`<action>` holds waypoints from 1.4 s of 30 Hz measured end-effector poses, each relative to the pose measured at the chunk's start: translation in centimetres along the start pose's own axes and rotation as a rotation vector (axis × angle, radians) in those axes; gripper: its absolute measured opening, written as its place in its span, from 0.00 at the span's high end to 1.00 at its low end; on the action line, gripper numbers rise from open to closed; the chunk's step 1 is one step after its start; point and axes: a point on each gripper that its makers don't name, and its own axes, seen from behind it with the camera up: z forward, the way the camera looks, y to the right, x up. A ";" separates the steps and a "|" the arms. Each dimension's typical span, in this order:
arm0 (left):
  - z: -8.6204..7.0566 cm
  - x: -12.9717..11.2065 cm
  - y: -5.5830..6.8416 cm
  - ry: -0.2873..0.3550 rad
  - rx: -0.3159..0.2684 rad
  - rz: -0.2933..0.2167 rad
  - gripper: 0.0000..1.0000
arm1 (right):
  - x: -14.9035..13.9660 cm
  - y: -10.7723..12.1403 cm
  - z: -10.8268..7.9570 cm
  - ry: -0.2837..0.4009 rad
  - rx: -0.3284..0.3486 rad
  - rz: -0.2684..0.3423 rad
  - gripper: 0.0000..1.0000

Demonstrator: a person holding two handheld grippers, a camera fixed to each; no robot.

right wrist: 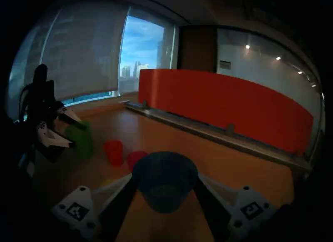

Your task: Pour water

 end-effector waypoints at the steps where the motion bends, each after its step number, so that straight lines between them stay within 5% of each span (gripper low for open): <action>1: -0.1 0.2 0.0 0.007 0.001 -0.002 0.14 | 0.3 -0.1 -0.2 0.008 -0.001 0.002 0.10; 21: -2.2 3.6 1.4 0.090 -0.027 -0.042 0.13 | 4.9 -1.6 -3.4 0.158 -0.004 0.011 0.09; 42: -2.8 5.2 1.8 0.148 -0.032 -0.022 0.13 | 6.8 -2.2 -4.1 0.230 -0.006 0.005 0.09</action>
